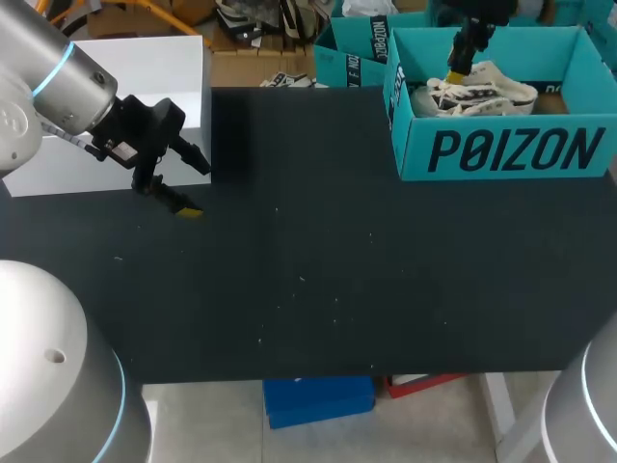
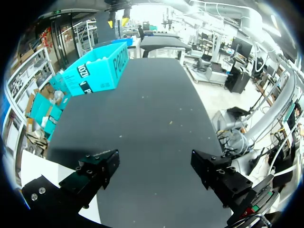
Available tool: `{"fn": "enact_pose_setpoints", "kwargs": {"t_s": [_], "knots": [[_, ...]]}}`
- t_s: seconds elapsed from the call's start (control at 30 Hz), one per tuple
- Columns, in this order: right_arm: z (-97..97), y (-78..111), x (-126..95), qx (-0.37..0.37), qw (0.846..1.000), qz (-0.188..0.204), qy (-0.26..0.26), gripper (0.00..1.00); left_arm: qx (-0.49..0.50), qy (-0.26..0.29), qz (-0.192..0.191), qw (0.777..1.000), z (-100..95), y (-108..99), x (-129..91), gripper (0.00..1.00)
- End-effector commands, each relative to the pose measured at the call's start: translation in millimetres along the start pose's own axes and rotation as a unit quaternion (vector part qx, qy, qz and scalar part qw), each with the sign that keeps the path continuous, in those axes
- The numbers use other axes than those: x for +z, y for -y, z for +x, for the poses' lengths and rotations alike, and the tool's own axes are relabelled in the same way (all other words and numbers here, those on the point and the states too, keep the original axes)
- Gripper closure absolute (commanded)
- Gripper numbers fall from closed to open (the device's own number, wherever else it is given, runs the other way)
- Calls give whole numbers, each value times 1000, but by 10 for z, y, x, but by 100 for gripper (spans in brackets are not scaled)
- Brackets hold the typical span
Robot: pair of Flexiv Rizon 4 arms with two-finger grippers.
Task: Take the shoe out of the shoebox, open the shoe tongue, remove and reinsert the insole, then place the shoe into the shoebox
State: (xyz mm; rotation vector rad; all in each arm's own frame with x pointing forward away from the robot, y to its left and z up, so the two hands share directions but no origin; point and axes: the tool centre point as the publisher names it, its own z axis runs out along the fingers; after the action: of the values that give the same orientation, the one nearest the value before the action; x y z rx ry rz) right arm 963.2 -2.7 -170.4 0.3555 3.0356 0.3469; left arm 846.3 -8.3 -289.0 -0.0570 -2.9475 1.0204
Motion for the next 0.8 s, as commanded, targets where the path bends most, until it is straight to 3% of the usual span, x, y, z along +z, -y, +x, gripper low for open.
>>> {"fn": "enact_pose_setpoints", "kwargs": {"t_s": [0.03, 0.07, 0.1, 0.23, 0.53, 0.63, 0.7, 0.8], "knots": [[336, 47, 127, -4, 940, -141, 311, 33, 1, 3, 0, 1000, 14, -7, 10, 0], [361, 42, 167, -2, 938, -150, 311, 19, 1, 3, 0, 1000, 14, -7, 10, 0], [376, 40, 193, -2, 938, -154, 310, 13, 1, 3, 0, 1000, 14, -7, 10, 0], [447, -2, 305, -10, 937, -182, 299, 0, 1, 3, 0, 1000, 14, -7, 10, 0], [479, -31, 511, 1, 949, -205, 240, 0, 1, 3, 0, 1000, 14, -7, 10, 0], [437, -47, 521, 0, 957, -189, 220, 0, 1, 3, 0, 1000, 14, -7, 10, 0], [405, -53, 541, -3, 970, -153, 188, 0, 1, 3, 0, 1000, 14, -7, 10, 0], [405, -53, 541, -3, 970, -153, 188, 0, 1, 3, 0, 1000, 14, -7, 10, 0]]}}
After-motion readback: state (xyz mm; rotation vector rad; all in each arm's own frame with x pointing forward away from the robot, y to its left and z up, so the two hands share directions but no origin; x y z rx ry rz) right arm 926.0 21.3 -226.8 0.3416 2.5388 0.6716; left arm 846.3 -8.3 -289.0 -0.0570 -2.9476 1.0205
